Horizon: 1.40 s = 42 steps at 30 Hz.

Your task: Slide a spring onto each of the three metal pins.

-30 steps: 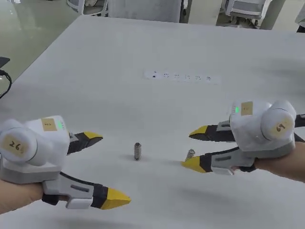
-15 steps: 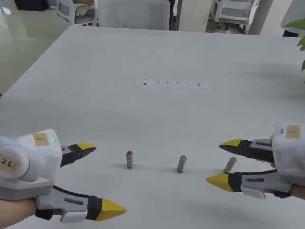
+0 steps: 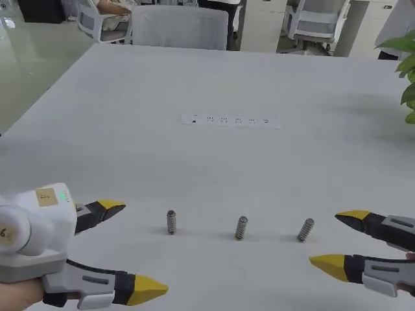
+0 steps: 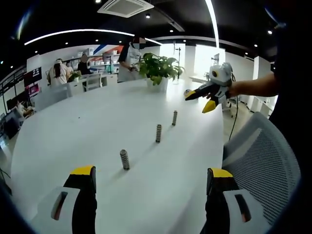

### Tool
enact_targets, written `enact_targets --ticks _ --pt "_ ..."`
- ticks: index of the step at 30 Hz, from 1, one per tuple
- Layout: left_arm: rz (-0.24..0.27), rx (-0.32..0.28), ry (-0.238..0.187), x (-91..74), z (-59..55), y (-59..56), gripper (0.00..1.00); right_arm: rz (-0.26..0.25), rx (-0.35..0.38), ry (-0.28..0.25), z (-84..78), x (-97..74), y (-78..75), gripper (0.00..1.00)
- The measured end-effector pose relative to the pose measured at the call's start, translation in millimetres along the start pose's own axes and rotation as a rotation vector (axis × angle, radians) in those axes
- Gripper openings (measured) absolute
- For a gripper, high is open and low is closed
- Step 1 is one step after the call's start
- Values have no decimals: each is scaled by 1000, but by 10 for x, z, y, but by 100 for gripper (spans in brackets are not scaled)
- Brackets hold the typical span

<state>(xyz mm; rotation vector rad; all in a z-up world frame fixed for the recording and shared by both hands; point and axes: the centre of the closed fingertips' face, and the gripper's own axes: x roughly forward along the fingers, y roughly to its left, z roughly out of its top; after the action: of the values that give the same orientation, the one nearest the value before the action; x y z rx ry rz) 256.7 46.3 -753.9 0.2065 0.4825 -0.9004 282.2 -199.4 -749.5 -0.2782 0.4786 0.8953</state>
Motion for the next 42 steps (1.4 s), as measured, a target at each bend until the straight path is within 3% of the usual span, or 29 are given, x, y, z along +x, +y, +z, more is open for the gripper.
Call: enact_targets --ticks 9,14,17,22,27,32,35,42 --pt "24 -7 -12 -135 -7 4 92 3 28 23 -99 -89 15 69" --pt "36 -15 -30 -162 9 -9 94 10 33 39 -142 -99 43 78" --pt "49 -31 -53 -159 32 -2 97 1 31 58 -172 -97 -25 86" --pt "59 -44 -59 -118 34 -40 98 -17 54 36 -137 -92 -67 95" --pt "63 -35 -35 -81 10 -65 98 -18 62 39 -214 -86 -133 99" --pt "72 -58 -44 -64 34 -58 98 -40 78 39 -240 -108 -229 99" --pt "70 -41 -18 -53 -2 -49 98 -61 111 29 -244 -87 -275 99" --pt "77 -49 -37 -78 31 4 98 -73 108 20 -196 -66 -292 99"
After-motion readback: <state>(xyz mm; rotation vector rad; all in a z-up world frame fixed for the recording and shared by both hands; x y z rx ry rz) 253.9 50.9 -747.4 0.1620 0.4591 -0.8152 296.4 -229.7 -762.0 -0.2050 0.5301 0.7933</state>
